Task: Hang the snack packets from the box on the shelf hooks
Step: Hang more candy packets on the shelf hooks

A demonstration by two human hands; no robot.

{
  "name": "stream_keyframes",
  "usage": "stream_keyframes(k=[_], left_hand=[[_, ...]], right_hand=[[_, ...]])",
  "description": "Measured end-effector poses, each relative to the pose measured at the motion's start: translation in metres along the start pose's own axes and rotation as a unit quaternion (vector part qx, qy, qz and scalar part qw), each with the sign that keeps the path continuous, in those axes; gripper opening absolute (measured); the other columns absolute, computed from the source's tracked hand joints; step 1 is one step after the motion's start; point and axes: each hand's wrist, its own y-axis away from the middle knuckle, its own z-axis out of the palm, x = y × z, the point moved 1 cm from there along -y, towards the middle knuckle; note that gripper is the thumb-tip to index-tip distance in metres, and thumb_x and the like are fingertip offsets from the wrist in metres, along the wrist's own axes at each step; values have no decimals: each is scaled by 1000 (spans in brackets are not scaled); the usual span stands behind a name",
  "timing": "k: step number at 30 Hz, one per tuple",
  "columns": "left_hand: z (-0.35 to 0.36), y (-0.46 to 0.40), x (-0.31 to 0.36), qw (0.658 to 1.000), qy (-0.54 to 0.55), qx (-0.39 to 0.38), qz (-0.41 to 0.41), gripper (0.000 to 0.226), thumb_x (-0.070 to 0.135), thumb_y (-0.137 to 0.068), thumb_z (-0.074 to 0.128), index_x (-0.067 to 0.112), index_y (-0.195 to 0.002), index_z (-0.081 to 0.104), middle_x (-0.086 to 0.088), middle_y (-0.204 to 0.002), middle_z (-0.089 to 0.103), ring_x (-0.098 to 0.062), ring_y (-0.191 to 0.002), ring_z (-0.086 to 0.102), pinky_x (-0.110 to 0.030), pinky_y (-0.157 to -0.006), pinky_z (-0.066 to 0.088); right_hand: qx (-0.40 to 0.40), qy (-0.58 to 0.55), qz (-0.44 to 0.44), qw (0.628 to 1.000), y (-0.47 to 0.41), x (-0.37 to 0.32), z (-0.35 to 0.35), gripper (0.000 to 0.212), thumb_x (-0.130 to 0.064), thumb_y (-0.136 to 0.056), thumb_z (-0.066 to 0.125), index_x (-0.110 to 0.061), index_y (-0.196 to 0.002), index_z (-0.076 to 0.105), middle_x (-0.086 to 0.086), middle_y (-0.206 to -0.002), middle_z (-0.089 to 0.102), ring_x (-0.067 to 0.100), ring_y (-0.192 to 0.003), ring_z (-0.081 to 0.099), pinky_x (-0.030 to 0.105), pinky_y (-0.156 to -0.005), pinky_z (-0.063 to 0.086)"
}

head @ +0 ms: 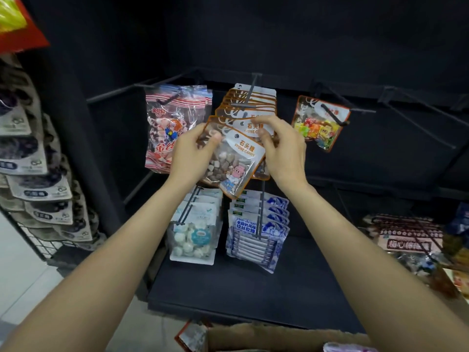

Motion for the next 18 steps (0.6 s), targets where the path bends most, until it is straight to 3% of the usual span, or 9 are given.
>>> stream_keyframes(k=[2,5,9,11,13,18], left_hand=[[2,-6,-3,1000,-11,9,7,9,23,-94,54,26,-88,59,19,-80,58,7,-75,54,-16,-68,44],[6,-11,-5,1000,-25,15,9,11,25,-95,54,26,-85,58,18,-80,59,3,-76,56,-22,-69,48],[2,-15,-11,995,-66,41,56,7,31,-93,56,28,-93,63,16,-85,63,-13,-87,62,-38,-80,53],[1,-17,-15,992,-92,53,67,12,33,-93,56,28,-97,65,9,-88,67,-17,-89,63,-39,-79,53],[5,-23,-16,991,-110,53,55,13,34,-93,54,27,-97,65,6,-89,68,-19,-87,64,-36,-78,53],[21,-51,-16,984,-164,53,35,15,30,-95,54,21,-98,65,-5,-86,69,-24,-78,63,-28,-68,46]], right_hand=[[12,20,-4,1000,-1,1,2,23,-18,-95,54,-30,-109,67,-11,-102,68,-2,-87,59,17,-68,44],[22,18,-11,1000,-4,1,2,22,-18,-94,56,-30,-108,68,-12,-102,68,0,-84,60,19,-67,47],[15,-14,23,1000,-3,6,5,23,-22,-93,58,-33,-111,67,-15,-99,68,0,-58,52,16,-53,37],[4,-7,42,999,-1,9,8,24,-24,-93,59,-35,-114,66,-18,-86,64,0,-51,46,13,-52,31],[-5,18,49,999,-6,10,10,28,-22,-94,58,-35,-118,64,-17,-81,58,0,-58,46,16,-56,34],[-51,166,8,985,-15,16,13,38,-20,-99,47,-30,-135,51,2,-112,55,19,-94,52,31,-70,39]])
